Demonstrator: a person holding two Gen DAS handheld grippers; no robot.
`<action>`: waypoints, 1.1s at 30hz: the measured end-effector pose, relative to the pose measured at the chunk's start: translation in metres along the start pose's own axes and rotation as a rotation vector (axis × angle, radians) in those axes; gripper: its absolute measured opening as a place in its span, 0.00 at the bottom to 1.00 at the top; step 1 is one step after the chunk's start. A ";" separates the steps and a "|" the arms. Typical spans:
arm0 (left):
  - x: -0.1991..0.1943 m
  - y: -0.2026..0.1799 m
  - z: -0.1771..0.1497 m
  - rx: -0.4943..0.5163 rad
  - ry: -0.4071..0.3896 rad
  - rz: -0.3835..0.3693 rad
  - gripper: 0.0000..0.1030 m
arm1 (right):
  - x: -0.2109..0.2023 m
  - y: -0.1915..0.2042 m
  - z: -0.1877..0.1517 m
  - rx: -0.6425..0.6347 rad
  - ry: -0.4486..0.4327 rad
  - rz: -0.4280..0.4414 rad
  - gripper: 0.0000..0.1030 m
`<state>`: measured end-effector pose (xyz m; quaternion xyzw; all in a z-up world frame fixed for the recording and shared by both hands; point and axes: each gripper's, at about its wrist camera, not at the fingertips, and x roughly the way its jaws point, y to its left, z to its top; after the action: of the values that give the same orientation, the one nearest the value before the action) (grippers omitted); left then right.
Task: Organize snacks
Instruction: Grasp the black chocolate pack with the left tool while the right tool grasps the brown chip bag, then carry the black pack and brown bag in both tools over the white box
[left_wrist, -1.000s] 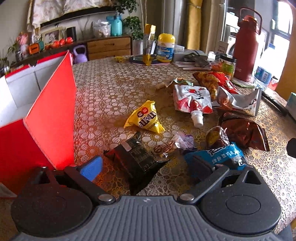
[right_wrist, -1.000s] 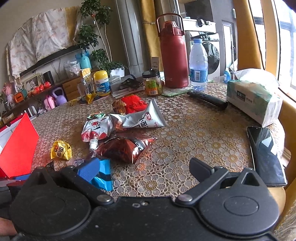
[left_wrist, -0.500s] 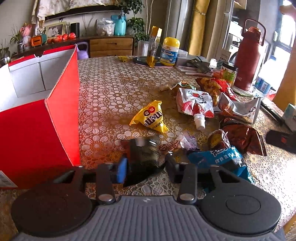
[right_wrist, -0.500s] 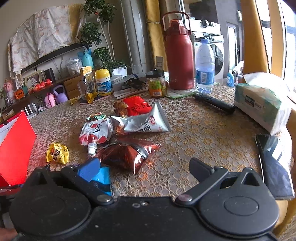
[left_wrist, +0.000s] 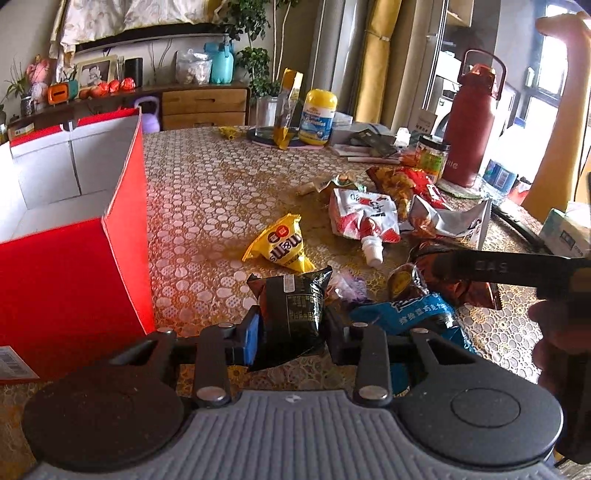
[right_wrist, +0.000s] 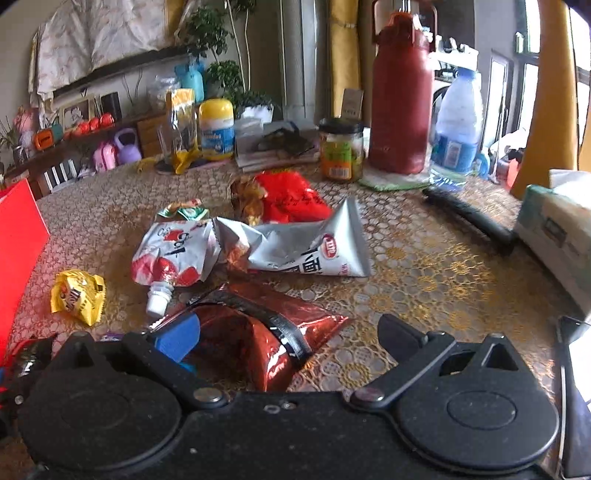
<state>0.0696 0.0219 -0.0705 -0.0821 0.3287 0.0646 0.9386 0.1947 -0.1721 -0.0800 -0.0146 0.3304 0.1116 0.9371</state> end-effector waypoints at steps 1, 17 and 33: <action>-0.001 0.000 0.001 0.000 -0.003 0.000 0.34 | 0.004 0.001 0.001 -0.005 0.007 0.009 1.00; -0.015 -0.003 0.005 0.016 -0.033 -0.024 0.34 | 0.013 0.010 -0.007 0.043 0.009 0.095 0.60; -0.062 0.000 0.020 0.019 -0.140 -0.060 0.34 | -0.045 0.014 0.003 0.057 -0.124 0.090 0.42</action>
<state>0.0335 0.0212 -0.0156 -0.0784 0.2604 0.0390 0.9615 0.1599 -0.1674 -0.0491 0.0337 0.2750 0.1447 0.9499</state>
